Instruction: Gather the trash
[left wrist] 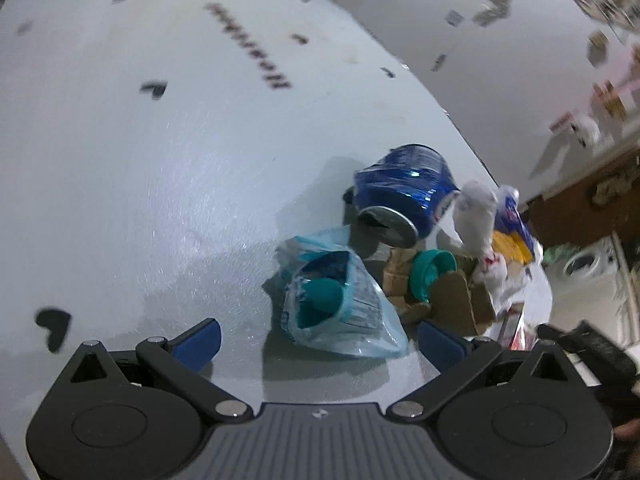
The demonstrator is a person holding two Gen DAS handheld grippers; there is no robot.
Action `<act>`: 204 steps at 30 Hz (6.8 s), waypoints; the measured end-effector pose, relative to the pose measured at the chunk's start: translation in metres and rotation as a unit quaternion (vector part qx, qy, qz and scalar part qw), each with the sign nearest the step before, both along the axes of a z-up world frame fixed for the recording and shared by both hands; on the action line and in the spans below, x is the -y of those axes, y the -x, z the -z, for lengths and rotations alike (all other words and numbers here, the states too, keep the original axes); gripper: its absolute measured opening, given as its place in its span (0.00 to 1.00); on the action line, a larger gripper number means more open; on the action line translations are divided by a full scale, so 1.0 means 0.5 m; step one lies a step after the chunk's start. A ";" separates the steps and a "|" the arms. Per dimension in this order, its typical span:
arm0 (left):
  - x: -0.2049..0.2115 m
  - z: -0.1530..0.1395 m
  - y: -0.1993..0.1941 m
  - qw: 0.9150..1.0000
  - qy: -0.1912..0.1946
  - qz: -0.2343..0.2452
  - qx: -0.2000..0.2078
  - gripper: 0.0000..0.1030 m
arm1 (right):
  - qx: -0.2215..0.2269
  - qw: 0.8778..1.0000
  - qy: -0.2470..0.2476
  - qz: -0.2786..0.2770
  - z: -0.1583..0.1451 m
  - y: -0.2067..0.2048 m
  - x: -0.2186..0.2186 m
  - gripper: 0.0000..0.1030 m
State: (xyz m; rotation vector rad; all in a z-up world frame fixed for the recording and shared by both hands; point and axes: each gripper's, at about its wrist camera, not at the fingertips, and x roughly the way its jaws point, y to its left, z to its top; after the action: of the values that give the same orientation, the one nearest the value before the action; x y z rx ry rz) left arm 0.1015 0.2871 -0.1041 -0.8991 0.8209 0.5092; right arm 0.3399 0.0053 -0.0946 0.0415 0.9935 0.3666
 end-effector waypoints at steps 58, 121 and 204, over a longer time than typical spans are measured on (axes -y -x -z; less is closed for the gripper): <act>0.118 -0.127 -0.051 0.966 -0.229 0.115 -0.034 0.47 | 0.040 0.996 0.011 -0.082 -0.069 0.186 0.025 0.51; 0.895 0.027 -0.231 0.846 -0.201 0.491 -0.047 0.47 | -0.045 0.988 0.042 0.143 0.054 0.302 0.714 0.51; 0.856 0.483 -0.344 0.834 -0.118 0.496 -0.214 0.82 | -0.292 0.954 0.006 0.072 0.506 0.217 0.686 0.80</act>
State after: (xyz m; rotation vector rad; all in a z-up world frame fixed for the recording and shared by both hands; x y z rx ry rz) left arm 0.2733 -0.1407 -0.3455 -0.0339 1.4585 -0.1318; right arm 0.2314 -0.3378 -0.3475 0.2199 1.5680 0.2143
